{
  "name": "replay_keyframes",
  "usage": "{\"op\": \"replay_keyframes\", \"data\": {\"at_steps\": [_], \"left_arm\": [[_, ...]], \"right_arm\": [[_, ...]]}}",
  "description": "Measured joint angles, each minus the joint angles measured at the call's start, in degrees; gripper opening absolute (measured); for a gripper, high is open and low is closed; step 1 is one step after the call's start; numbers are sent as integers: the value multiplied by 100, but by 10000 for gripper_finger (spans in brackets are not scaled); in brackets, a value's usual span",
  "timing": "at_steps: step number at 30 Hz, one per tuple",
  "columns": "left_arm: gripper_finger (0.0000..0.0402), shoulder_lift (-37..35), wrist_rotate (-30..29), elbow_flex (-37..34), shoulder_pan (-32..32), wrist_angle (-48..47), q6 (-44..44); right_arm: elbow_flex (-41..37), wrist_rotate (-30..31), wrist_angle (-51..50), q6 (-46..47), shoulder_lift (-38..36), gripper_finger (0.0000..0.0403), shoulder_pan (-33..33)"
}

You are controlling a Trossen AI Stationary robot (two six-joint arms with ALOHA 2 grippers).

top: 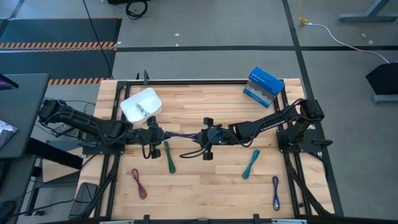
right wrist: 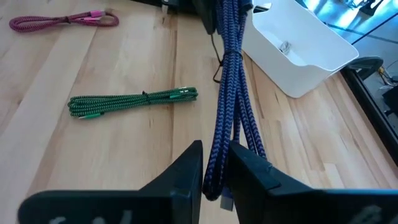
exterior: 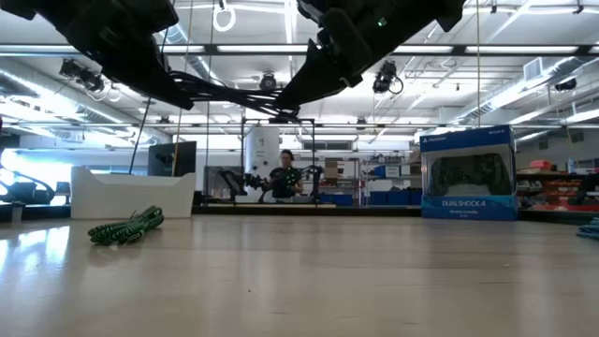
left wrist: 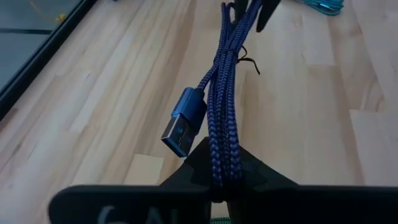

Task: Pick and place USB-C Cables
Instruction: Put the left purple charger cable into the white bin

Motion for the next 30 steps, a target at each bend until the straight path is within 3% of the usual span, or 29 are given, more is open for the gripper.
{"op": "replay_keyframes", "data": {"at_steps": [8, 16, 23, 30], "left_arm": [[20, 0, -474, 2, 2, -741, -434], [20, -464, -1693, 2, 7, -1467, -1235], [20, -1236, -2979, 7, 42, -2023, -1372], [20, -1510, -3056, 7, 590, -3342, -2498]], "right_arm": [[0, 311, -43, -390, -57, 93, 2], [0, 1186, -238, -544, -360, 123, 2], [2, 1229, -416, -504, -472, 128, 24], [2, 1231, -566, -395, -483, 128, 30]]}}
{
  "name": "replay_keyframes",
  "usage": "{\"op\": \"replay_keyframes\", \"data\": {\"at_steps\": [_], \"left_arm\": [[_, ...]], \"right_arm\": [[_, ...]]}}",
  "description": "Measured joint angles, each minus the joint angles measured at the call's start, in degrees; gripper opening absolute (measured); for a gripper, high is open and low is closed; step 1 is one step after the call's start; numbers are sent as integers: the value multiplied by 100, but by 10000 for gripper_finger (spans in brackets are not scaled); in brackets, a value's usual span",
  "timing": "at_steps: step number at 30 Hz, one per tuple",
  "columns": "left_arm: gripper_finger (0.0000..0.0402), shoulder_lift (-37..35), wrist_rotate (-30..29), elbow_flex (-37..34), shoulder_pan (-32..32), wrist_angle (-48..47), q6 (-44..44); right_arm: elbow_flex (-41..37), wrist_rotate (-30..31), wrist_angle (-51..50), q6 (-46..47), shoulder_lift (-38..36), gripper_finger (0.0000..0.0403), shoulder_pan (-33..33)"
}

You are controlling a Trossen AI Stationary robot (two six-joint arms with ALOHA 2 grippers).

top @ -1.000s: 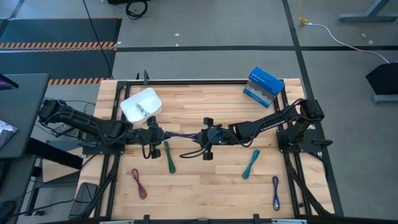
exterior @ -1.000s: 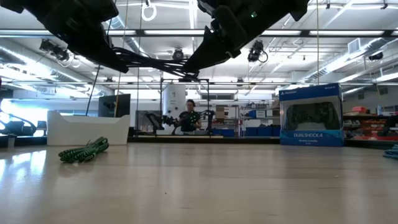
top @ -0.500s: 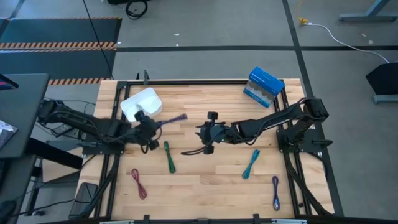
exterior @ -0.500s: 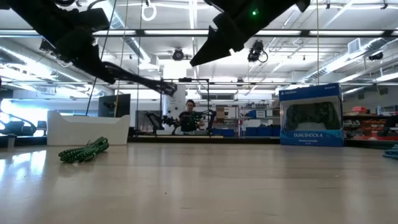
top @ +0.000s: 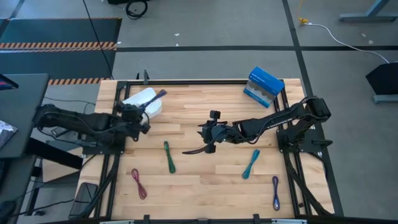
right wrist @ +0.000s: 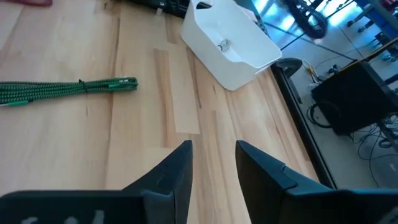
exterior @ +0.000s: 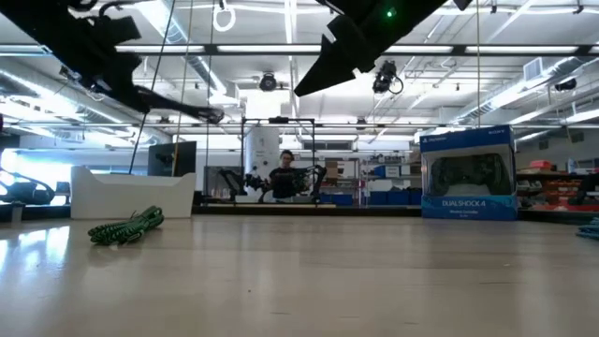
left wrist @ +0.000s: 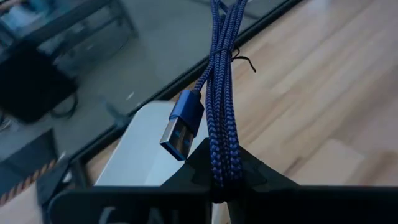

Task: Pick and place USB-C Cables
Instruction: Put the left purple charger cable into the white bin

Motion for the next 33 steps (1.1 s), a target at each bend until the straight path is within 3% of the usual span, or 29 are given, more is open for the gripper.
{"op": "replay_keyframes", "data": {"at_steps": [4, 14, 22, 27, 33], "left_arm": [[20, 7, 172, 1, 336, -341, -400], [20, 83, 407, 0, 1067, -574, -413], [25, 673, 1119, -2, 1733, -743, -913], [30, 1063, 1229, -4, 1898, -634, -932], [86, 1335, 1464, -4, 2014, -533, -944]], "right_arm": [[0, -2, 0, 5, 0, 128, 1], [0, -4, 7, 28, 0, 128, 1], [0, -13, 7, 49, 2, 129, 5], [0, -24, 2, 49, 2, 128, 9], [0, -24, 1, 51, 2, 129, 10]]}}
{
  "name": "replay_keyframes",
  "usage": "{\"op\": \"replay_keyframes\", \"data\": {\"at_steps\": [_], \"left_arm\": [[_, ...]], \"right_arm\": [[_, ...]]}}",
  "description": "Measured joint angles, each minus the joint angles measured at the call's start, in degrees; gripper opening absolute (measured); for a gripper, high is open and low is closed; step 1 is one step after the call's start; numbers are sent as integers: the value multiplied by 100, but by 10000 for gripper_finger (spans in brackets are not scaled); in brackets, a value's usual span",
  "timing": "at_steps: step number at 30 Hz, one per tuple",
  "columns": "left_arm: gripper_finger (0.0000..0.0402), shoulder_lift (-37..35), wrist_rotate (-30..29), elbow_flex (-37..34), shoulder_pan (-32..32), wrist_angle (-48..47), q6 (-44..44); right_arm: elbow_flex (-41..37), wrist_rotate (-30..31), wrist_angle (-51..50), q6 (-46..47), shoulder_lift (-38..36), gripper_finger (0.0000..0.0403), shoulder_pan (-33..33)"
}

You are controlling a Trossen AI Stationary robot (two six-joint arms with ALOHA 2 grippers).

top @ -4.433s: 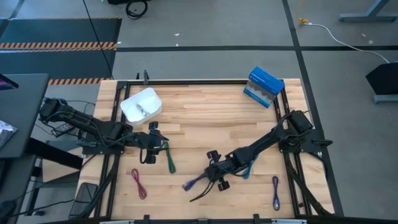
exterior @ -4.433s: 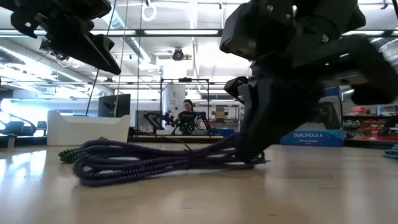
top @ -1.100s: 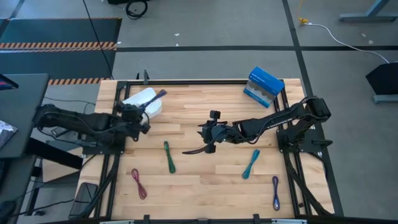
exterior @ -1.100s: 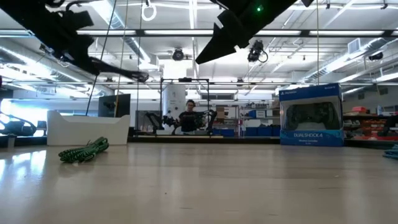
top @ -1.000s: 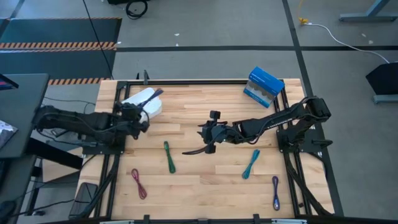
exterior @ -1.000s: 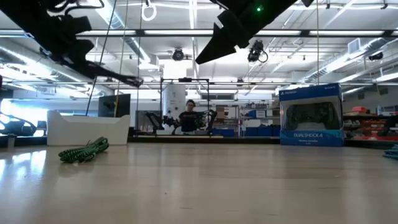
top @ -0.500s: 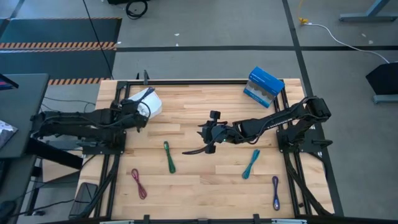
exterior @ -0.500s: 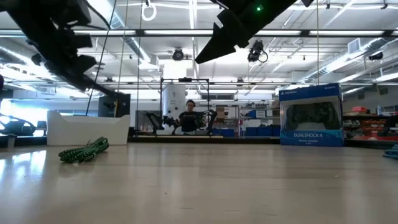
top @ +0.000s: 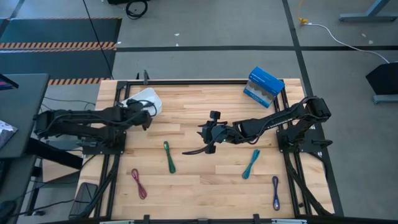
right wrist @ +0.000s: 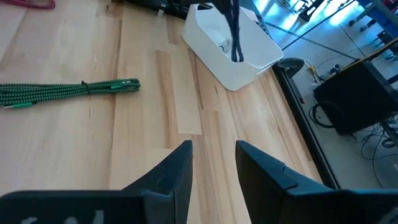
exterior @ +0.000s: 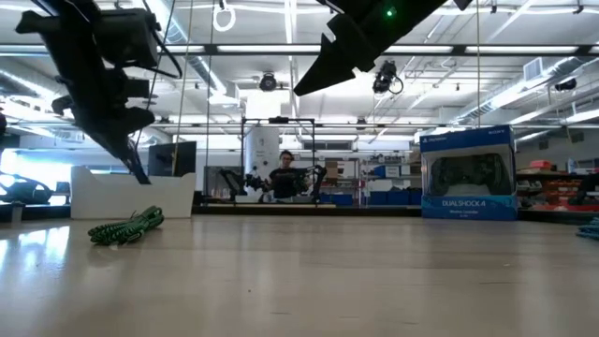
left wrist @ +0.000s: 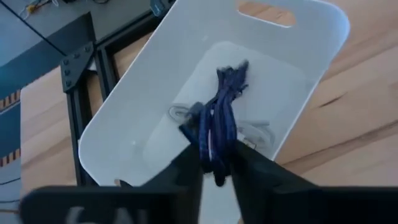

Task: Pick and place USB-C Cables
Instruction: Put the left purple charger cable into the white bin, then put the green charger cable into the white bin

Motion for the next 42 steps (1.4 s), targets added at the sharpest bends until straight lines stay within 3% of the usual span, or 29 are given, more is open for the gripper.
{"op": "replay_keyframes", "data": {"at_steps": [6, 11, 18, 21, 25, 31, 37, 42], "left_arm": [[179, 68, -8, 0, 25, 122, 48], [222, 60, 565, 0, -206, 918, 1402], [220, 62, 1816, 0, -955, 2030, 3581], [211, 122, 2578, 0, -1403, 2116, 4735], [207, 181, 3146, -4, -1937, 2251, 5647], [223, 709, 3289, 7, -2602, 3008, 6588], [253, 1710, 3270, -4, -2646, 3096, 6902], [258, 2403, 3182, -4, -2633, 4101, 7292]], "right_arm": [[0, 0, -32, 105, 0, 128, 4], [0, 4, -44, 100, 0, 129, 4], [0, 195, -86, 76, -13, 129, 4], [0, 194, -204, 74, -98, 129, 4], [0, 381, -231, 116, -241, 129, 31], [0, 455, -214, 109, -457, 129, 149], [0, 455, -157, 108, -516, 130, 262], [0, 455, -169, 107, -516, 130, 264]]}}
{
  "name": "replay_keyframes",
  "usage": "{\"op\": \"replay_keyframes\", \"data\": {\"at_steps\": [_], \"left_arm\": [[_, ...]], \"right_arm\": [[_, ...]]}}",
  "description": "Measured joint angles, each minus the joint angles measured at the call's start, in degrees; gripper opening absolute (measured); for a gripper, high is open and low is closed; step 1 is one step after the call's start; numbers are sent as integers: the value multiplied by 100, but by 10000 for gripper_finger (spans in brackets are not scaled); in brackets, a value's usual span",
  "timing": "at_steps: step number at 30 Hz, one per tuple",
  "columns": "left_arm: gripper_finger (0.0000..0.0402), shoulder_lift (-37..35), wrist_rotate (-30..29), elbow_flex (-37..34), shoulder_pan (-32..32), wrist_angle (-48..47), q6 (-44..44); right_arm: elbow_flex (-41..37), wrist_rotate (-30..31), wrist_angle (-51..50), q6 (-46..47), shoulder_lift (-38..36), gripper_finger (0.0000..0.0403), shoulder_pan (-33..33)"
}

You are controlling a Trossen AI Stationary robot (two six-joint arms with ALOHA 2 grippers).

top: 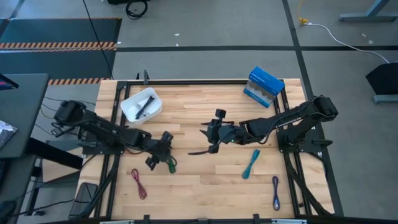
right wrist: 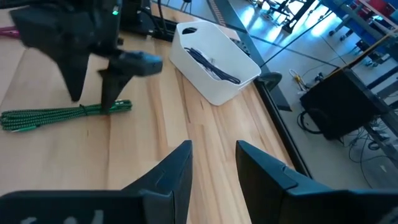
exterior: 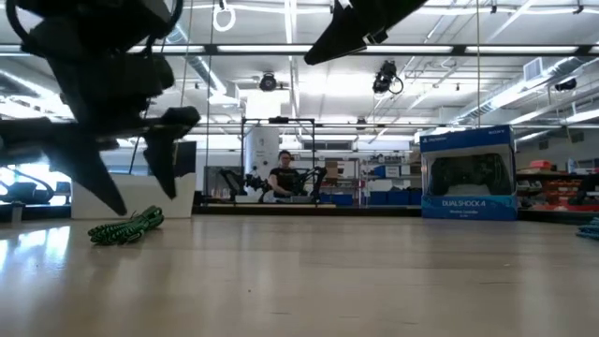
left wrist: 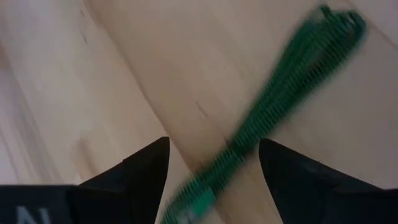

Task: Pick and place USB-C Cables
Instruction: Put the green charger cable into the white bin

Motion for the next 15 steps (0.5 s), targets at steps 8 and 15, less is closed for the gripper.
{"op": "replay_keyframes", "data": {"at_steps": [8, 15], "left_arm": [[258, 524, 115, 30, 195, 120, 399], [228, 559, 221, 23, 223, 133, 257]], "right_arm": [[0, 0, -49, 2, 2, 130, 4], [0, 0, -98, 1, 2, 130, 1]]}}
